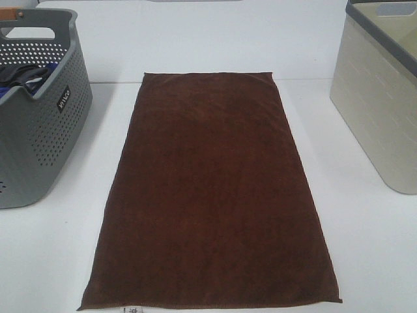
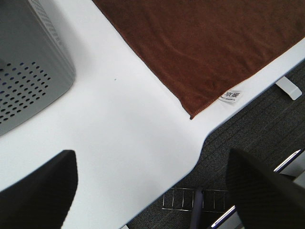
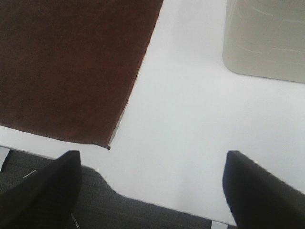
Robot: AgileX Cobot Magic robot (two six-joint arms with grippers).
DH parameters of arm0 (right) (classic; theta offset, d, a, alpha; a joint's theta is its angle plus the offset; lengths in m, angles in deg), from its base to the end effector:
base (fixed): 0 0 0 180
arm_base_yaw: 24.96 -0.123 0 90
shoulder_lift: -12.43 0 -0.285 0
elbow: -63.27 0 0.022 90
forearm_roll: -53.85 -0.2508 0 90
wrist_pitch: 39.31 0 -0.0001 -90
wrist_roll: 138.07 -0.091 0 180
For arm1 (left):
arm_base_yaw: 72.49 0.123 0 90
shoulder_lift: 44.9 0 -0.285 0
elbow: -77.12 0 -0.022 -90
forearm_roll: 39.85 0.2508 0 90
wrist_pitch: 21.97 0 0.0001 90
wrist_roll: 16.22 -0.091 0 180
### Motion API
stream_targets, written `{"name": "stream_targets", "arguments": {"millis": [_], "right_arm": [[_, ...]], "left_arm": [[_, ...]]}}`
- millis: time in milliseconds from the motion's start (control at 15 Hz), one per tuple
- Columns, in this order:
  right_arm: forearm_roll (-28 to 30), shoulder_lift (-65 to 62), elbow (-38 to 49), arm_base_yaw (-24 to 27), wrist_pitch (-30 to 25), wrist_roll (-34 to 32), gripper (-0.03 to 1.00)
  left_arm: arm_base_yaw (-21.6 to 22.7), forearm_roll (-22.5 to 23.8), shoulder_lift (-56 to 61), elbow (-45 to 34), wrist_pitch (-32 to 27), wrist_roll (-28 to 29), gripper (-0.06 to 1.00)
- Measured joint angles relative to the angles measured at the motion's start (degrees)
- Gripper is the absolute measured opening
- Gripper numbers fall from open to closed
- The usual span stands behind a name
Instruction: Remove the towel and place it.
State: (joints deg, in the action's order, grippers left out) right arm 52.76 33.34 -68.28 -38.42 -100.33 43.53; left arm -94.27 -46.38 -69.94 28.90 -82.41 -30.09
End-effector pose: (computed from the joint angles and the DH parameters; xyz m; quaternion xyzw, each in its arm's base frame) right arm 0.0288 0.0084 0.2747 -0.1183 0.8999 0.0528 0.4164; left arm 0.0349 -0.0236 0.2745 0.2750 0.8759 -0.0835 0.3877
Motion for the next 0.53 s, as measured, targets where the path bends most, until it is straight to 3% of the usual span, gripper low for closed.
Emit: {"name": "stream_targets", "arguments": {"millis": [533], "right_arm": [[0.00, -6.07, 0.00, 0.00, 0.00, 0.06, 0.77]], "left_arm": [[0.00, -2.06, 0.00, 0.00, 0.00, -0.29, 0.80]]}}
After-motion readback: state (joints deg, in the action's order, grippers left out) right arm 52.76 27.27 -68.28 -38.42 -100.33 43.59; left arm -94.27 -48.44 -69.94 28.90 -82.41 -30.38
